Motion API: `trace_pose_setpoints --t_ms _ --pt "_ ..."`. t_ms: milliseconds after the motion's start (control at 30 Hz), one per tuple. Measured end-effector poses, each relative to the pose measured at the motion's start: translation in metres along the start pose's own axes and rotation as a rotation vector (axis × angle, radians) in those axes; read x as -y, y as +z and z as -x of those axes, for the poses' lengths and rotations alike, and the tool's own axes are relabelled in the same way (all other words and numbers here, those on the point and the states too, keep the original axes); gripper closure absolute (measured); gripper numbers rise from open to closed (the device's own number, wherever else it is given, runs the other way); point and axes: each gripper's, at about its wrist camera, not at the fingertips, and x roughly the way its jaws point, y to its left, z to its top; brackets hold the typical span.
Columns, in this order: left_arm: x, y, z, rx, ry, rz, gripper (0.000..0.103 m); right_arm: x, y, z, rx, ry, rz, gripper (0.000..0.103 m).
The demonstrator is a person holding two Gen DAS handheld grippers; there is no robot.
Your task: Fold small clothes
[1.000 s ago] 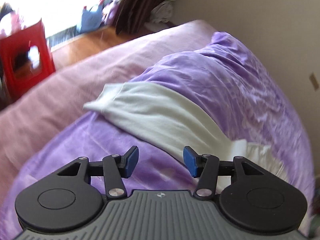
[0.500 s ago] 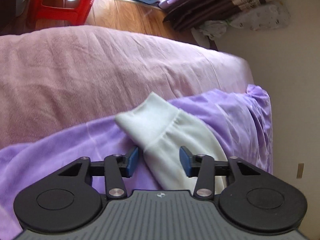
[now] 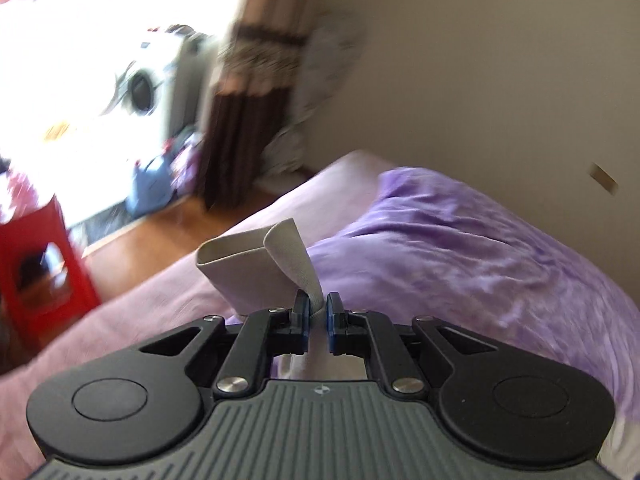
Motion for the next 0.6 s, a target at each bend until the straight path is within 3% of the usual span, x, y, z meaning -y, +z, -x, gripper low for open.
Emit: trace_pose_setpoints --t_ms 167,300,400,500,600 --pt "0.111 -0.008 0.02 0.028 -0.133 -0.21 0.095 0.001 -0.002 0.016 0.021 0.067 -0.039 0.033" --pt "0.188 -0.044 0.018 0.015 -0.206 -0.37 0.095 0.006 -0.004 0.028 0.042 0.095 -0.066 0.033" --pt "0.23 -0.091 0.003 -0.074 -0.242 -0.446 0.095 0.011 -0.007 0.033 0.036 0.116 -0.096 0.033" --pt "0.269 -0.155 -0.006 -0.103 -0.257 -0.576 0.095 0.014 -0.013 0.031 0.026 0.126 -0.124 0.032" --pt "0.29 -0.211 -0.024 -0.194 -0.297 -0.648 0.095 0.014 -0.022 0.025 -0.003 0.135 -0.152 0.032"
